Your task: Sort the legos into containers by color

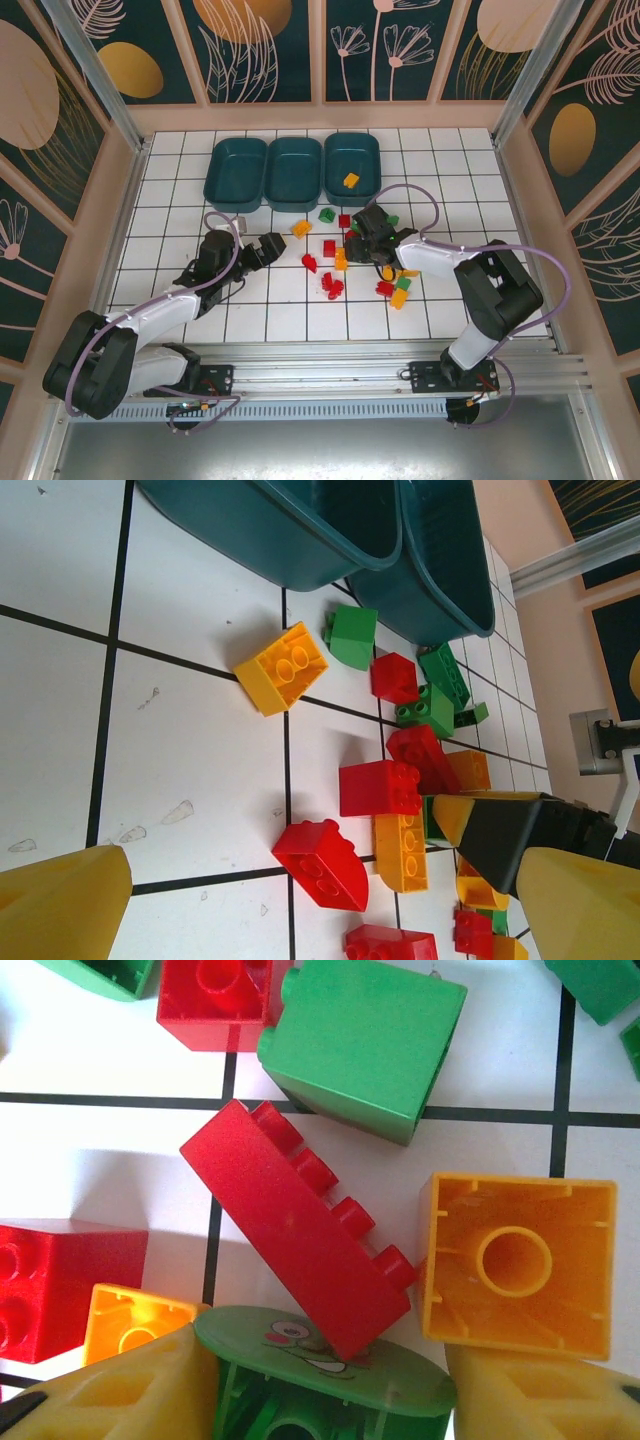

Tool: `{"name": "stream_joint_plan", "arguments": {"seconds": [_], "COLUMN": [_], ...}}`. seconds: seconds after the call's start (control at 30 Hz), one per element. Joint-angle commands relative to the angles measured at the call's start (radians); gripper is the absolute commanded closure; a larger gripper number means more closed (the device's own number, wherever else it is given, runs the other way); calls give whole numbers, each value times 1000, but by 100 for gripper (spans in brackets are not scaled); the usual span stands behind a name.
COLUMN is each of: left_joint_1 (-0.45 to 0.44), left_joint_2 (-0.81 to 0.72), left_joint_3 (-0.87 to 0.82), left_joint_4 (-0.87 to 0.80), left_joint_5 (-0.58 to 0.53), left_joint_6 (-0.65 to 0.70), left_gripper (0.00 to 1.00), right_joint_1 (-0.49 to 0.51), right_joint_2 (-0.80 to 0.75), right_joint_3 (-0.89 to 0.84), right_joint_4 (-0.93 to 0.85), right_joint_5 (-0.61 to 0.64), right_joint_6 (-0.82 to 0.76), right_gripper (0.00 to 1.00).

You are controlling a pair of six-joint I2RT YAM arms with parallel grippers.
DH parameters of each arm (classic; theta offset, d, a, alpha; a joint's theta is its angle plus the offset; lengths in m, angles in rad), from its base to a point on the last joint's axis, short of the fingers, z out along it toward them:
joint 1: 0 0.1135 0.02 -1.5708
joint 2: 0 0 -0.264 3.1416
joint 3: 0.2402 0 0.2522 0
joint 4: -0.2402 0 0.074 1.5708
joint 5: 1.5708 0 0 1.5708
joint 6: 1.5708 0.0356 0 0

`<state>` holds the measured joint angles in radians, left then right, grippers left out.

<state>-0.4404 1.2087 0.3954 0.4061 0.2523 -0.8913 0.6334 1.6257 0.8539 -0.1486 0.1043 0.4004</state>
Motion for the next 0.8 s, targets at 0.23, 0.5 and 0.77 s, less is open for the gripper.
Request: {"name": "stream_joint_plan", "arguments": {"seconds": [0.23, 0.5, 0.77], "left_joint_1": [-2, -1, 5], "left_joint_2": [19, 5, -6], "left_joint_3": [42, 87, 124], "left_joint_4": [-23, -88, -169], "left_joint_5": [-33, -143, -283], "left_joint_6": [29, 21, 33], "left_gripper": [2, 2, 2], "right_joint_1": [-4, 0, 12], "right_joint_2": [-109, -141, 132], "right_joint_3": [-37, 69, 435], "right_joint_4": [-6, -15, 107], "right_joint_5": [60, 33, -23], "right_joint_6": [-10, -38, -100], "right_gripper": [52, 54, 55]}}
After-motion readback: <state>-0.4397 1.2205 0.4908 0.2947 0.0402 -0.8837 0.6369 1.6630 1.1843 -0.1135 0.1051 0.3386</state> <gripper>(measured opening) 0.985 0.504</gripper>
